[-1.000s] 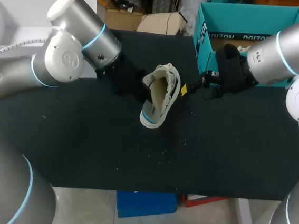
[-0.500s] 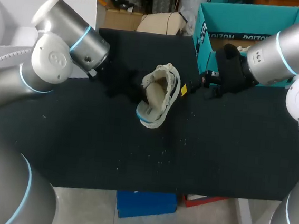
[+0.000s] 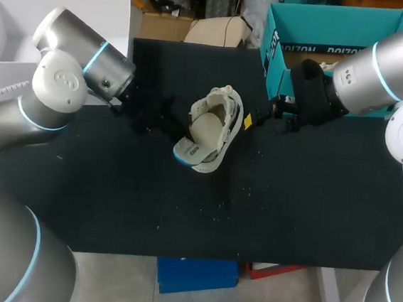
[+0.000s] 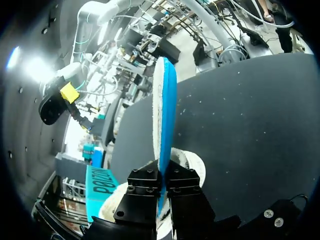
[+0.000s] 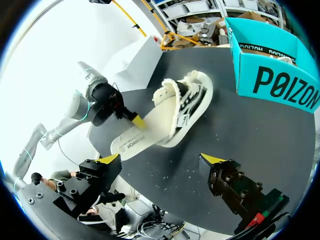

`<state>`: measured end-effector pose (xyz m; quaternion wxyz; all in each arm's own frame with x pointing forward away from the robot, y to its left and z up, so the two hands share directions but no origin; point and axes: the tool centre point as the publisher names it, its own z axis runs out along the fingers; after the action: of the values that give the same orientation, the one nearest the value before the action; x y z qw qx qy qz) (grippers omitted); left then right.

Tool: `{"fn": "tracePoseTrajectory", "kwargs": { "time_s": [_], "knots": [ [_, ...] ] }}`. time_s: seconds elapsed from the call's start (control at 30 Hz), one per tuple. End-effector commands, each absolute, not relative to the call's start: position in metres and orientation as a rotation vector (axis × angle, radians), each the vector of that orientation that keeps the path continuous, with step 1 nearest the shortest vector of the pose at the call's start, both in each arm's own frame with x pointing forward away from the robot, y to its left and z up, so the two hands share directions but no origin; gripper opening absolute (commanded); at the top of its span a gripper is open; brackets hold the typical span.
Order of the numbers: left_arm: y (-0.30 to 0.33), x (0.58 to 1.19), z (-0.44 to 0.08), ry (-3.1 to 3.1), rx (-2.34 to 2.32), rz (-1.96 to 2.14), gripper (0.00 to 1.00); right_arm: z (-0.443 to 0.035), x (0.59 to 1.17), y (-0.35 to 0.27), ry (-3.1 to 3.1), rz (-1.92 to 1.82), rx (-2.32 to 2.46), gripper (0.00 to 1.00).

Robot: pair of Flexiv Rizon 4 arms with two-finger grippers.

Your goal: Take the shoe out of the shoebox, open the shoe tongue, remove and reinsert the insole, then place the shoe into the shoebox

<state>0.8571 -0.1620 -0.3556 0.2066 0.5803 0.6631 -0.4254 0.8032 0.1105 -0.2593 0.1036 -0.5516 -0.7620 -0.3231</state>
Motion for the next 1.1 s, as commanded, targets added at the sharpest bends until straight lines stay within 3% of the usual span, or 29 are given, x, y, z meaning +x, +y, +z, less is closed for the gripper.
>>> {"fn": "tracePoseTrajectory", "kwargs": {
  "time_s": [0.03,1.0,1.03,1.07,1.1],
  "knots": [
    [-0.168,0.869,-0.356,1.851,1.634,-1.164,0.0,-0.259,0.804,0.112,-2.249,-0.948,-1.63,1.0],
    [-0.196,0.923,-0.371,1.82,1.715,-1.123,0.0,-0.259,0.804,0.112,-2.249,-0.948,-1.63,1.0],
    [-0.197,0.923,-0.369,1.82,1.725,-1.126,0.09,-0.259,0.804,0.112,-2.249,-0.948,-1.63,1.0],
    [-0.198,0.922,-0.368,1.817,1.736,-1.131,0.33,-0.259,0.804,0.112,-2.249,-0.948,-1.63,1.0],
    [-0.198,0.92,-0.368,1.817,1.746,-1.136,0.42,-0.259,0.804,0.112,-2.249,-0.948,-1.63,1.0]
  ]
}}
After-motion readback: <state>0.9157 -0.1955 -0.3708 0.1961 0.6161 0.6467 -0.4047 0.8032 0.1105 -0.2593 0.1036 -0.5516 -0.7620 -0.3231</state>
